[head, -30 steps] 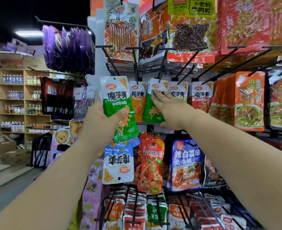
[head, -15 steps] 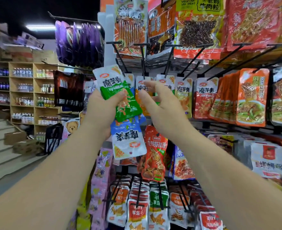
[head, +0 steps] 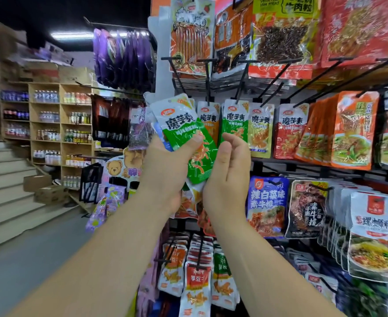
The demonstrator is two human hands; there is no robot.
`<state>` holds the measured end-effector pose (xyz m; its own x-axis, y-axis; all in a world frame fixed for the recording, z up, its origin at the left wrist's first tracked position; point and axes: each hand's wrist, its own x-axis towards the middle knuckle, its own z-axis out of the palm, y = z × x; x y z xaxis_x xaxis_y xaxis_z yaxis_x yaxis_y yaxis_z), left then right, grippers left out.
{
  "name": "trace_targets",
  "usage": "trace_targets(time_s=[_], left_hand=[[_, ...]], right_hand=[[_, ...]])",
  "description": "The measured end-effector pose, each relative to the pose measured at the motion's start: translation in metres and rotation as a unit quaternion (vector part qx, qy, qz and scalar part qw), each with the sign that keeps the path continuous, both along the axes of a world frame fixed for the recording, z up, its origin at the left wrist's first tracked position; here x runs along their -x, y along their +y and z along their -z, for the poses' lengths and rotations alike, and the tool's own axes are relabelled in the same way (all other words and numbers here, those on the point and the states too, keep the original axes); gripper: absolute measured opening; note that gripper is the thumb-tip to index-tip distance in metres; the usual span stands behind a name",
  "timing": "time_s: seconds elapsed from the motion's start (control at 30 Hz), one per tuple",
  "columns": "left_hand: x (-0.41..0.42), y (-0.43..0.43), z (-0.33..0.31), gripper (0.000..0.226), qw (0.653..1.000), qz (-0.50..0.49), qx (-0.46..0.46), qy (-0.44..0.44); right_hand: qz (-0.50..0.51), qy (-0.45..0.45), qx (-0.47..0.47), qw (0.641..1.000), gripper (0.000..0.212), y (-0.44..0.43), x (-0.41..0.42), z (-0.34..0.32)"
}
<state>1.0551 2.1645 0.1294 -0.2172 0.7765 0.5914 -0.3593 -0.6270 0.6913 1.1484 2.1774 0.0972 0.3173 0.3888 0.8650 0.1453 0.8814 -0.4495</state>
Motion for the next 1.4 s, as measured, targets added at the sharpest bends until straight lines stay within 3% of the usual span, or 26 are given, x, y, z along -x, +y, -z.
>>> trace_targets(time_s=[0.17,0.33,0.5,0.6,0.67,0.9,1.07,1.23,1.4], left_hand=[[0.006,-0.004,-0.002,0.036,0.995,-0.071,-0.044,0.062],[0.010,-0.007,-0.005,0.034,0.983,-0.045,-0.060,0.168],[-0.003,-0.008,-0.007,0.035,0.991,-0.002,-0.042,0.125],[-0.006,-0.004,-0.006,0.023,0.995,0.015,-0.026,0.092],[-0.009,-0.001,-0.005,0.012,0.997,0.027,-0.016,0.070],[-0.020,0.004,-0.009,0.017,0.998,0.062,0.002,0.021],[-0.020,0.014,-0.015,0.015,0.999,0.023,0.012,0.039],[0.001,0.033,-0.032,0.009,0.987,-0.118,-0.016,0.104],[0.024,0.050,-0.041,0.012,0.980,-0.163,-0.060,0.101]], right_hand=[[-0.060,-0.060,0.095,0.992,0.038,-0.007,-0.014,-0.021],[-0.128,-0.084,0.178,0.972,0.045,-0.003,-0.025,-0.061],[-0.147,-0.047,0.142,0.978,0.034,0.013,-0.021,-0.065],[-0.167,-0.025,0.107,0.980,0.020,0.017,-0.026,-0.066],[-0.152,-0.007,0.093,0.984,0.024,0.019,-0.031,-0.067],[-0.138,0.003,0.090,0.986,0.019,0.025,-0.035,-0.071],[-0.161,0.010,0.129,0.978,0.016,0.030,-0.042,-0.080],[-0.125,-0.032,0.158,0.979,0.013,0.039,-0.066,-0.087],[-0.094,-0.062,0.198,0.974,0.053,0.060,-0.088,-0.091]])
